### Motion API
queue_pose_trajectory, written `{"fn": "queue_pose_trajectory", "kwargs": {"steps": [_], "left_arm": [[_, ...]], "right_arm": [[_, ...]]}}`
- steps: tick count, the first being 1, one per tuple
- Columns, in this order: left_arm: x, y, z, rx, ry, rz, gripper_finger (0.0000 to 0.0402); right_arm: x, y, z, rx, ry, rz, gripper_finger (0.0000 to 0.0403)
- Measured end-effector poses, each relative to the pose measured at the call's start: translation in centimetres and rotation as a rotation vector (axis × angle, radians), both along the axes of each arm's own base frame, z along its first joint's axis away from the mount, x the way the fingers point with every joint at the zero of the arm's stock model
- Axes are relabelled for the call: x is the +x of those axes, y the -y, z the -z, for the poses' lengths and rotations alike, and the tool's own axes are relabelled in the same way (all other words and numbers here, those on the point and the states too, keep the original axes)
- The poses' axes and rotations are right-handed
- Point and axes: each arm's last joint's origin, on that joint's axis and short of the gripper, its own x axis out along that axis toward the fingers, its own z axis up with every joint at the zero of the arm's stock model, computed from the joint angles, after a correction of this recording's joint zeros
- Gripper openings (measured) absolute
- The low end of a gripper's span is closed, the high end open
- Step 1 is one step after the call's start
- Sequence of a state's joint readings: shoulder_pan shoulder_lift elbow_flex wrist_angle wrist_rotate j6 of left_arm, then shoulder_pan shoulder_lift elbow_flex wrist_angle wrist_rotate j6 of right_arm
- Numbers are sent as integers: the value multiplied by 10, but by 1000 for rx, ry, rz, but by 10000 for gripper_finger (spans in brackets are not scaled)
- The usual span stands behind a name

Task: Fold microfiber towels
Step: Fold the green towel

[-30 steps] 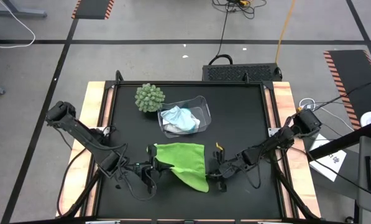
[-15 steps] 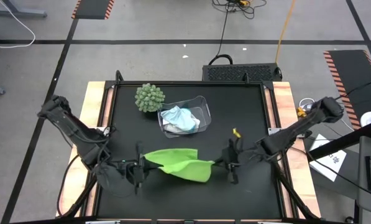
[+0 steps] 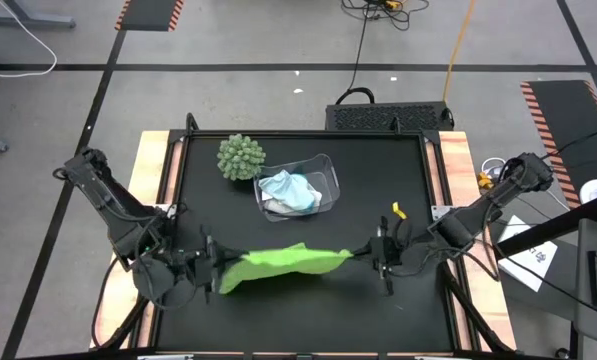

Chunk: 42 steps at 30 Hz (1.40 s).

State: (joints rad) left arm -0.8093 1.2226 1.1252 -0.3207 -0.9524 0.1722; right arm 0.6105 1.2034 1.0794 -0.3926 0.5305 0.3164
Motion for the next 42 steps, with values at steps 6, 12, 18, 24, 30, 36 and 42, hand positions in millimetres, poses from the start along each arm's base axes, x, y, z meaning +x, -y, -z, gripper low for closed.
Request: {"fn": "queue_pose_trajectory", "kwargs": {"steps": [6,12,18,24,30,36,42], "left_arm": [[-1,-20,-12,68,39,-111,1],[3,-46,-23,85,60,-194,1],[3,-53,-24,76,43,-168,1],[-1,-32,-7,-74,-22,13,1],[-9,8,34,-219,-130,211,1],[-14,46,89,-294,-212,381,1],[-9,73,129,-329,-286,493,1]], "right_arm": [[-3,15,-27,-116,-35,116,0],[-3,31,-61,-214,-2,186,0],[-6,31,-78,-255,47,187,0],[-7,-3,-50,-184,20,118,0],[-2,-61,13,-132,8,6,0],[5,-111,92,-102,55,-88,0],[15,-140,157,-127,68,-133,0]]}}
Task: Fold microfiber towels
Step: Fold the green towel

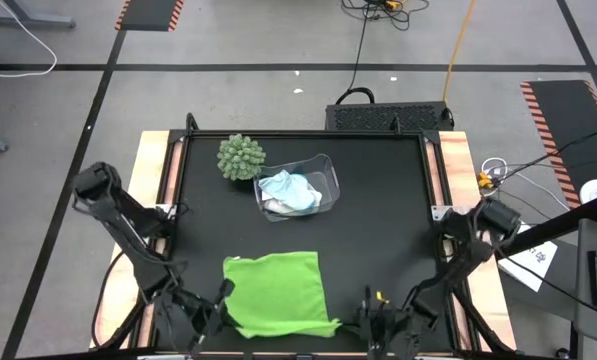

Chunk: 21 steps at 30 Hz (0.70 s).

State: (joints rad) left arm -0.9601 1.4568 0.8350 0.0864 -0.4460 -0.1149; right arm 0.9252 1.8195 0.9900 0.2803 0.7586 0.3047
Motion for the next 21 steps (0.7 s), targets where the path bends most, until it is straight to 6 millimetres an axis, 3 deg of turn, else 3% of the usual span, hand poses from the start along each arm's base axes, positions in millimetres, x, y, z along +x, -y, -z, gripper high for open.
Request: {"fn": "queue_pose_trajectory", "kwargs": {"steps": [4,7,14,21], "left_arm": [[4,8,11,13,-31,56,1],[11,5,6,-1,-22,56,1],[33,-18,-13,-46,-3,43,1],[56,-51,-26,-43,29,62,1]], "right_arm": [[5,-7,23,9,7,-1,0],[6,-8,27,12,10,2,0],[4,-10,24,-69,79,47,0],[2,-10,19,-259,160,106,0]]}}
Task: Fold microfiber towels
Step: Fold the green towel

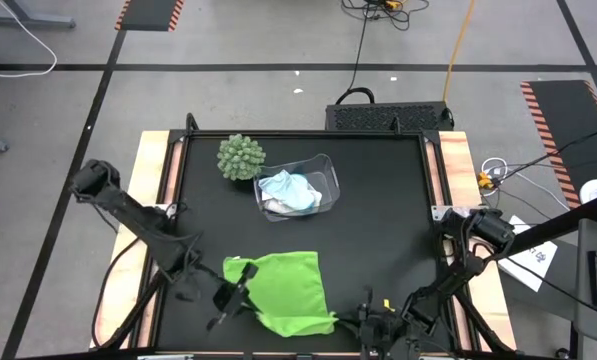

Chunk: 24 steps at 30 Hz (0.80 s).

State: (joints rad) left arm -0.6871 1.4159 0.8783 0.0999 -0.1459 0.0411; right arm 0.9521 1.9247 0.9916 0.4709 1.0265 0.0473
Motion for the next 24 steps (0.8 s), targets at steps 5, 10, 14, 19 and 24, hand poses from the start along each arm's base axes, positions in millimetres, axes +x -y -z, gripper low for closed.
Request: {"fn": "queue_pose_trajectory", "kwargs": {"steps": [5,10,14,19,24], "left_arm": [[17,-22,-2,-36,-4,28,1],[27,-39,-4,-62,-5,50,2],[31,-45,-4,-76,-6,57,1],[31,-45,-4,-69,-3,75,1],[33,-47,-3,-67,-6,76,1]], "right_arm": [[7,4,-3,-56,11,-1,0],[13,9,-9,-68,14,8,0],[14,10,-10,-78,16,6,0],[14,10,-10,-29,17,3,1],[15,8,-8,30,-22,-85,3]]}}
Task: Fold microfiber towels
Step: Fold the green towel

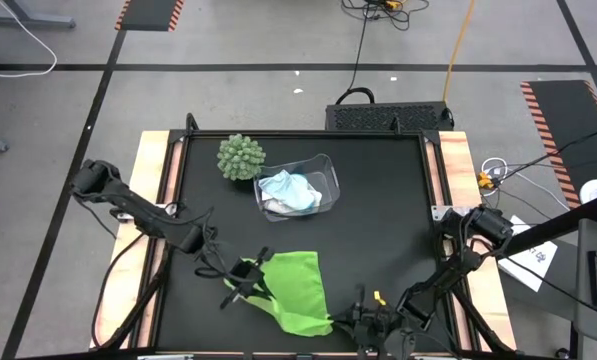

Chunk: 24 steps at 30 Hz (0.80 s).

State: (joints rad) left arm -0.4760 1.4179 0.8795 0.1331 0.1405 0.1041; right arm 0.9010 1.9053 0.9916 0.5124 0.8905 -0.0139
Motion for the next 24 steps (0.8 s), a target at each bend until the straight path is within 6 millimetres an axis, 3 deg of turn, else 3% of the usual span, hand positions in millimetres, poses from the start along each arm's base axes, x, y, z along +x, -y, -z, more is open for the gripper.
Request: {"fn": "queue_pose_trajectory", "kwargs": {"steps": [10,16,20,24], "left_arm": [[17,-5,16,-17,-7,56,1],[20,-7,12,-34,17,64,1],[25,-5,-2,-29,36,68,1],[27,-5,-10,0,43,50,1]], "right_arm": [[14,12,-11,-184,25,-22,3],[25,41,-52,-202,39,-20,1],[32,74,-88,-92,27,-106,1],[37,102,-106,-33,6,-153,1]]}}
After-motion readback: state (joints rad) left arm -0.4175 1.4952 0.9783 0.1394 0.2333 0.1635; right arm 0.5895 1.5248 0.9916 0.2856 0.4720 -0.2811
